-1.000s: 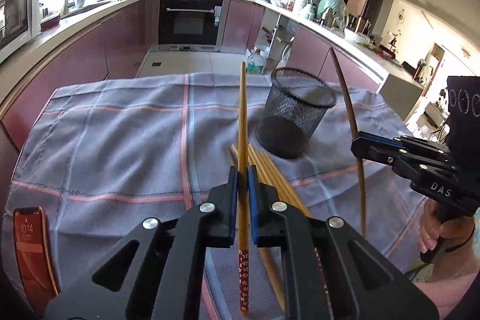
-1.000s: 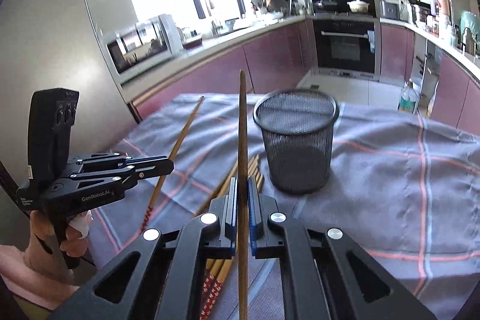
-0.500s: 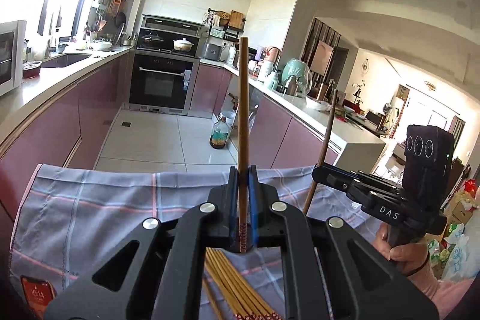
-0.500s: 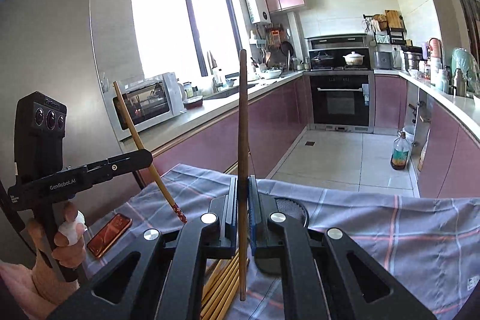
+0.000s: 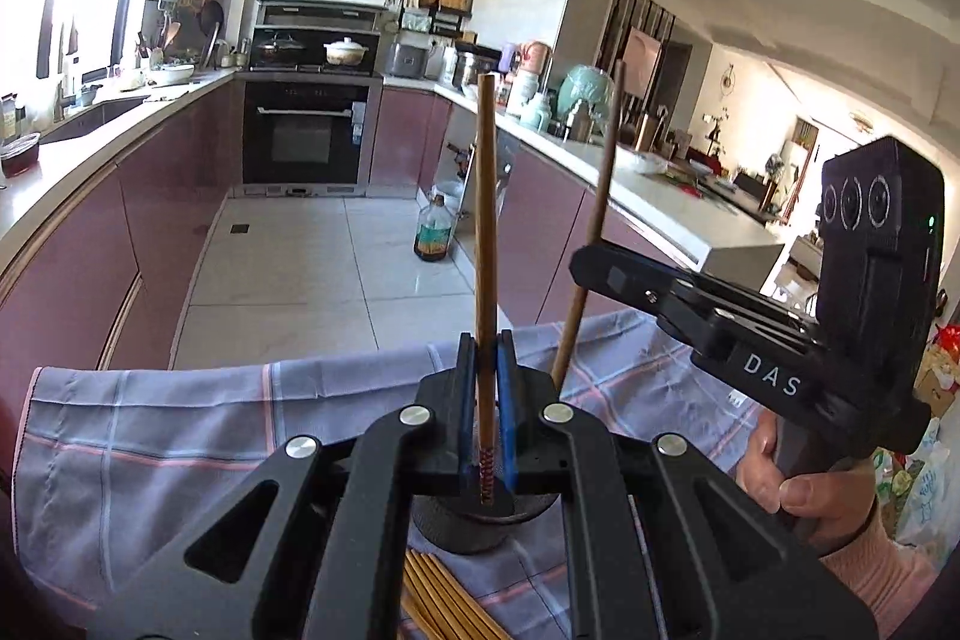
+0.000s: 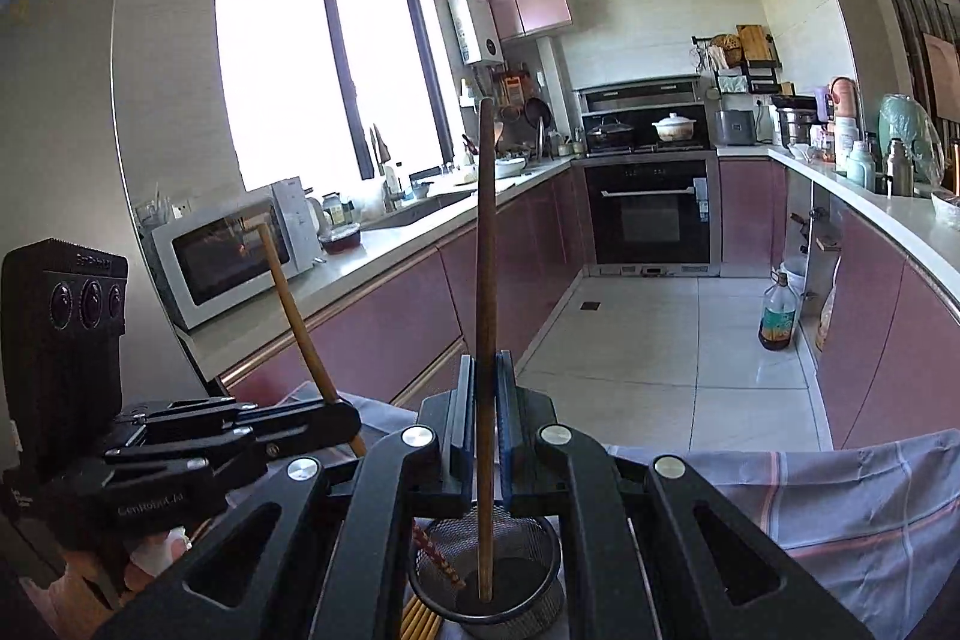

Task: Organize utensils
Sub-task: 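Lower the left tool's chopstick into the cup and open while the right tool does likewise, then move both open tools back down to the chopstick pile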

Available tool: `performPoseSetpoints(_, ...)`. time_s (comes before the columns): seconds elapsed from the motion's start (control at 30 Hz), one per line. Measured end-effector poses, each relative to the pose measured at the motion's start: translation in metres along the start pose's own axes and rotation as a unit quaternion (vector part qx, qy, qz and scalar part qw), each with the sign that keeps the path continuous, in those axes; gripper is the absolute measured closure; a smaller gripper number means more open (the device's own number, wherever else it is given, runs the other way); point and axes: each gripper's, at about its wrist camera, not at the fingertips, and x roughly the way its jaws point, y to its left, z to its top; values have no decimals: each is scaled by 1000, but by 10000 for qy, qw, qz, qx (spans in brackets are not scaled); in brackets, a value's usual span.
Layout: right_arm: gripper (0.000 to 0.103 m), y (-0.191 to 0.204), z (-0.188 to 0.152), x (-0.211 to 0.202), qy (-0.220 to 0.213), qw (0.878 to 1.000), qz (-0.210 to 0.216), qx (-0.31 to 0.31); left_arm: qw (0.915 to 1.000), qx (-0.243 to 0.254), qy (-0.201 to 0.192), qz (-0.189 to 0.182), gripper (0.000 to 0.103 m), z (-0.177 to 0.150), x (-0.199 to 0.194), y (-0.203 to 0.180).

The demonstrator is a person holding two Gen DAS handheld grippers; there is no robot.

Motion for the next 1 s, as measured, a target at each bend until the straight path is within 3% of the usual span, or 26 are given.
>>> performPoseSetpoints(0.27,98,-7,-29,48,1033,9946,-112,69,9977,46,667,76,96,-27,60,12)
performPoseSetpoints(0.43,96,-10,-35,55,1223,9921,-201,190,9965,-45,821,122,95,-33,79,26)
performPoseSetpoints(0.53,94,-10,-35,58,1222,9919,-264,220,9963,-132,838,168,90,-38,89,37)
performPoseSetpoints(0.6,89,-9,-37,56,1184,9923,-291,222,9961,-216,826,206,83,-41,91,38)
performPoseSetpoints(0.7,79,-6,-34,48,1027,9940,-310,222,9963,-237,752,332,80,-46,88,43)
performPoseSetpoints(1.0,64,7,-39,-7,417,9991,-51,84,9954,-199,4,941,62,-61,26,45)
